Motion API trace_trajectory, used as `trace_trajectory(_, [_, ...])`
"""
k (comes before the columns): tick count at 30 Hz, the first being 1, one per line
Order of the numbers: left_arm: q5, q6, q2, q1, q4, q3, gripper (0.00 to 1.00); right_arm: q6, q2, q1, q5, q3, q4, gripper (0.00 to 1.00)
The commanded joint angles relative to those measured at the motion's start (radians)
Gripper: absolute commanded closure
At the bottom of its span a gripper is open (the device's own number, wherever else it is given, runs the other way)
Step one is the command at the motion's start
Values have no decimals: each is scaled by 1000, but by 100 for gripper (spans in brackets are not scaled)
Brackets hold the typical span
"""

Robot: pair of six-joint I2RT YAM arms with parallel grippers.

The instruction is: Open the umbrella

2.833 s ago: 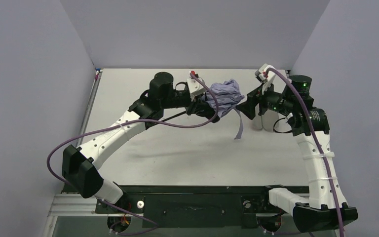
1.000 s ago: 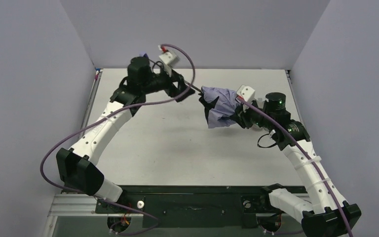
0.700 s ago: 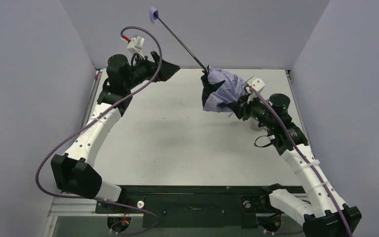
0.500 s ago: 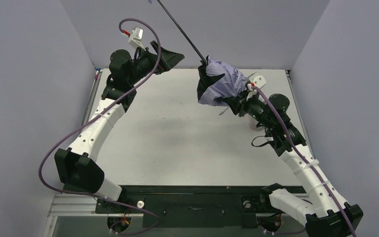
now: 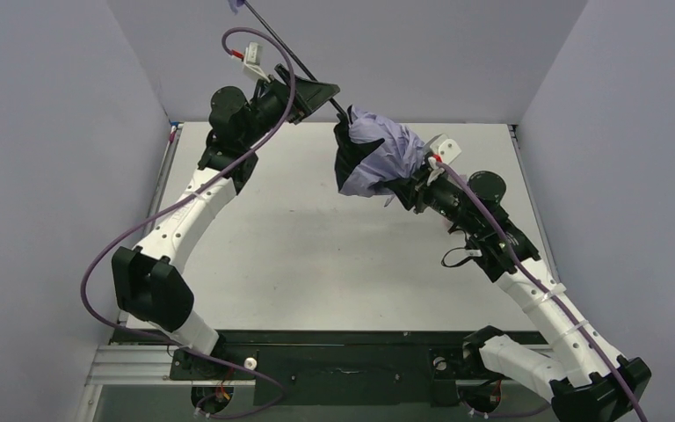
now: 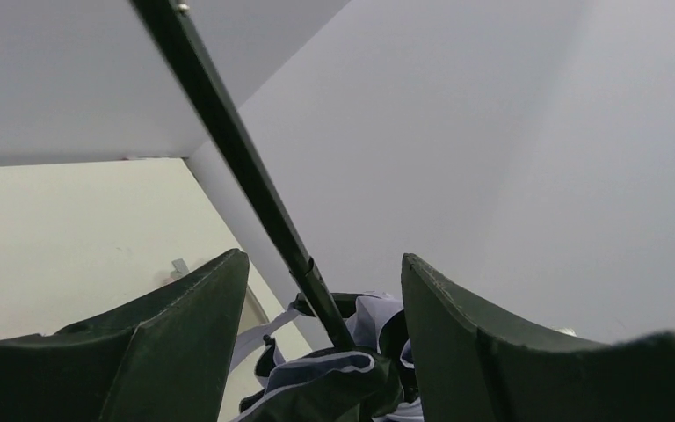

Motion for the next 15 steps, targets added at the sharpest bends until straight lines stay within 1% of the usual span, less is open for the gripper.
trace_trajectory(1, [-12, -26, 14, -24, 105, 64, 47, -36, -28, 25, -7, 24, 141, 100])
trace_trajectory(2, [-9, -26, 18, -31, 110, 69, 52, -38, -29, 28, -7, 24, 141, 100])
trace_trajectory(4, [-4, -21, 22, -38, 127, 75, 70, -37, -27, 31, -3, 22, 144, 100])
trace_trajectory(5, [-4, -15, 24, -40, 135, 76, 75, -37, -28, 33, -2, 20, 144, 100])
trace_trajectory(6, [-2, -9, 25, -41, 139, 79, 86, -39, -28, 33, -2, 19, 142, 100])
trace_trajectory(7, [2, 12, 25, -42, 146, 84, 93, -42, -30, 34, -8, 19, 139, 100])
trace_trajectory(8, [4, 23, 26, -41, 147, 88, 100, -47, -33, 34, -11, 19, 123, 100])
trace_trajectory(9, [6, 56, 26, -36, 141, 99, 100, -62, -34, 35, -17, 21, 106, 98])
trace_trajectory(10, [5, 75, 25, -34, 134, 105, 100, -73, -38, 34, -18, 24, 55, 80])
trace_trajectory(11, [2, 116, 24, -26, 118, 116, 100, -100, -40, 35, -15, 23, 29, 70])
trace_trajectory(12, [2, 141, 23, -23, 104, 123, 100, -112, -50, 34, -8, 18, -16, 52])
trace_trajectory(14, [3, 235, 21, -15, 47, 138, 100, -142, -80, 32, 26, -17, -49, 36])
trace_trajectory(15, [7, 309, 16, -13, 18, 139, 100, -162, -93, 30, 44, -57, -55, 33])
